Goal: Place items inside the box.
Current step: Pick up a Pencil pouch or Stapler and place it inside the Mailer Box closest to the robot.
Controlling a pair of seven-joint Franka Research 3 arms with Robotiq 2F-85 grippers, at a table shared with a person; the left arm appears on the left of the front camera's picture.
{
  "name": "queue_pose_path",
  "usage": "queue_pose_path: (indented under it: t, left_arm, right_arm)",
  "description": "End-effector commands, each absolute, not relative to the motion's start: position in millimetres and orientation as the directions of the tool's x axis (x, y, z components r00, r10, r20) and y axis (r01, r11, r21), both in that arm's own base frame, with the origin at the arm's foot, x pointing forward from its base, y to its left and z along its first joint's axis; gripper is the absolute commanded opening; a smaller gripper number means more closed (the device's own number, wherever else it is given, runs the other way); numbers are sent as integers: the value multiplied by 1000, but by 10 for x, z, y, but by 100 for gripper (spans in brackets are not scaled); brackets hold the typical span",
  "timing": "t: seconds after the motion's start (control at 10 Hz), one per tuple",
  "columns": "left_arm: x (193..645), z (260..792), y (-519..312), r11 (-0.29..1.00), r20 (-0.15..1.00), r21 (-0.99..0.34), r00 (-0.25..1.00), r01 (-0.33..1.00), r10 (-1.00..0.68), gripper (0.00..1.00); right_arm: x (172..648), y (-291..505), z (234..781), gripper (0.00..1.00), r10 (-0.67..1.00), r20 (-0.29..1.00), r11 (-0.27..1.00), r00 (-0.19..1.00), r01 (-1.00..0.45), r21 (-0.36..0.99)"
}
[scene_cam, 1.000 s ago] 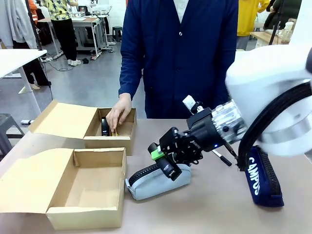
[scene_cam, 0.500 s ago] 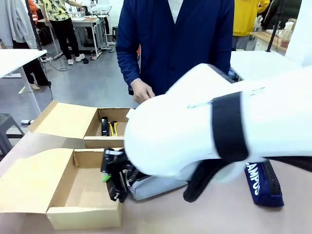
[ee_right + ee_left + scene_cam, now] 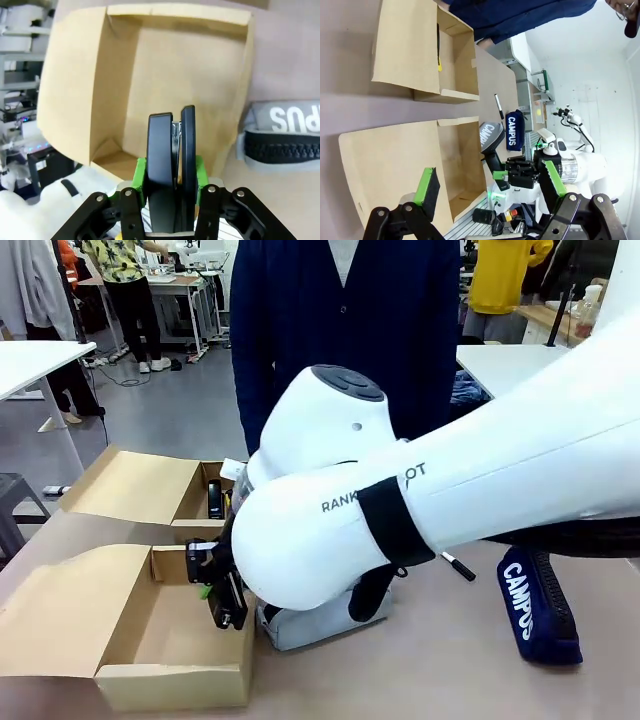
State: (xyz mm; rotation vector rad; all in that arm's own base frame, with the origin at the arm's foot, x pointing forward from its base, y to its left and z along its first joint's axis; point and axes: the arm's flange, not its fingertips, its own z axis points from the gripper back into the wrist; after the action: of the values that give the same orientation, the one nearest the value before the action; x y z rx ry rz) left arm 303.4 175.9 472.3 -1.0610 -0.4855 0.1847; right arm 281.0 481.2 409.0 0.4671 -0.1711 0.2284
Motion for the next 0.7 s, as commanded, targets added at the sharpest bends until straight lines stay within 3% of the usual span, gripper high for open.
queue_pose_path:
  t: [0.0,0.2,0.3,0.4,0.6]
  left_arm:
    - [3032,4730,1756,473,312,-874,873,110,375,100]
    - [3032,4730,1756,473,312,-874,873,110,375,100]
    - [3032,4730,1756,473,312,-874,873,110,375,100]
    - [3032,4730,1756,473,312,-874,873,110,375,100]
    - [3032,4730,1756,473,312,-874,873,110,375,100]
  right_arm:
    - [2843,5197,4019,42,147,238,870,960,-240,431]
    - [2846,5227,3976,42,155,242,864,958,-250,438]
    - [2845,5222,3984,53,158,247,861,956,-256,440]
    - [2849,5212,3976,100,158,236,860,959,-251,444]
    - [2847,5175,3966,100,147,238,861,960,-242,448]
